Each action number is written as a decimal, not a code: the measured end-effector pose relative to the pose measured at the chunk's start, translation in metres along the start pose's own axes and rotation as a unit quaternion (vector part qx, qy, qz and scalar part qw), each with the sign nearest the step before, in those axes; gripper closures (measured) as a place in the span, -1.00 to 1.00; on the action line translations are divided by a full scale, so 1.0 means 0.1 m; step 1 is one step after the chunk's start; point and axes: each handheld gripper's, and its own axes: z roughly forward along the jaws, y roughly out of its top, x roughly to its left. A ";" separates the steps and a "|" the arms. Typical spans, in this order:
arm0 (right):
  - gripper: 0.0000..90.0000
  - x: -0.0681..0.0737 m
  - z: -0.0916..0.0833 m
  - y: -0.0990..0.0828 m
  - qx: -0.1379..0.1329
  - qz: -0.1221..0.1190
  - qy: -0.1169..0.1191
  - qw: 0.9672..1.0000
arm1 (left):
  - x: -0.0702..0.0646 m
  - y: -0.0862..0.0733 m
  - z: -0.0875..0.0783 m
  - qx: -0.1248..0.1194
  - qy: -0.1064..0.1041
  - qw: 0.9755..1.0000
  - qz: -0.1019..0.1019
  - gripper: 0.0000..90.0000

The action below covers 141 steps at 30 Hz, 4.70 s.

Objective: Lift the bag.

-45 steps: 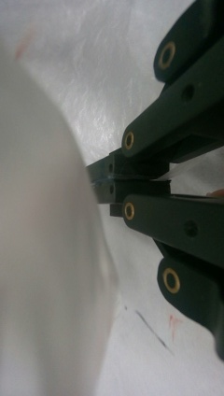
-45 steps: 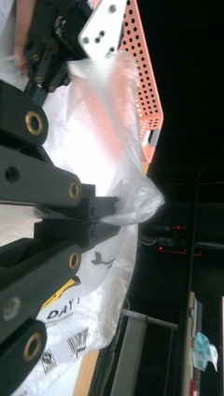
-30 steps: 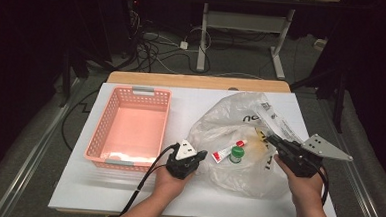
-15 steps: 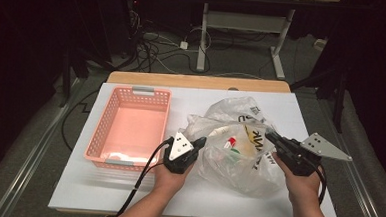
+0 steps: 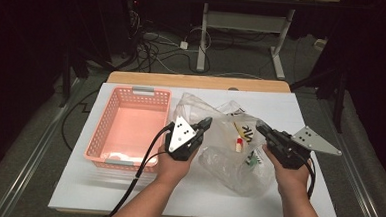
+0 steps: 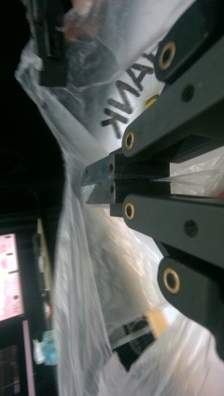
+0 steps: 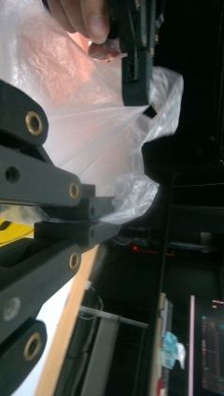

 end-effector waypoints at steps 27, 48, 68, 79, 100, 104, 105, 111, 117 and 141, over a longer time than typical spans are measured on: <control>1.00 -0.11 0.25 0.71 -0.073 0.000 -0.019 0.997 | 0.05 1.41 0.24 -0.092 0.017 0.995 0.037 0.95; 1.00 -0.18 0.28 0.96 -0.101 -0.006 -0.044 0.994 | 0.27 1.04 0.49 -0.030 0.017 0.999 -0.002 0.93; 1.00 -0.28 0.30 0.77 -0.058 -0.002 -0.069 0.996 | 0.18 0.60 -0.22 0.014 -0.050 0.998 -0.039 -0.55; 0.96 -0.24 0.24 0.75 -0.049 -0.015 -0.054 0.997 | 0.09 -0.09 -0.16 0.101 -0.069 0.989 -0.077 -1.00; 0.50 -0.10 -0.07 0.83 -0.059 -0.034 -0.019 0.997 | -0.13 -0.70 -0.19 0.165 -0.076 0.981 -0.069 -1.00; 0.41 -0.08 -0.18 0.77 -0.055 -0.035 -0.012 0.998 | -0.19 -0.82 -0.18 0.167 -0.085 0.980 -0.069 -1.00; 0.39 -0.08 -0.20 0.74 -0.050 -0.033 -0.012 0.998 | -0.20 -0.85 -0.18 0.167 -0.086 0.980 -0.071 -1.00; 0.20 -0.19 -0.33 0.51 -0.024 -0.028 -0.025 0.999 | -0.23 -0.94 -0.17 0.164 -0.081 0.981 -0.061 -1.00; -0.16 -0.32 -0.33 0.12 0.023 -0.003 -0.040 0.999 | -0.23 -0.99 -0.16 0.175 -0.075 0.980 -0.057 -1.00; -1.00 -0.28 -0.37 -1.00 0.152 0.045 -0.066 0.985 | -0.18 -1.07 -0.23 0.172 -0.072 0.980 -0.075 -1.00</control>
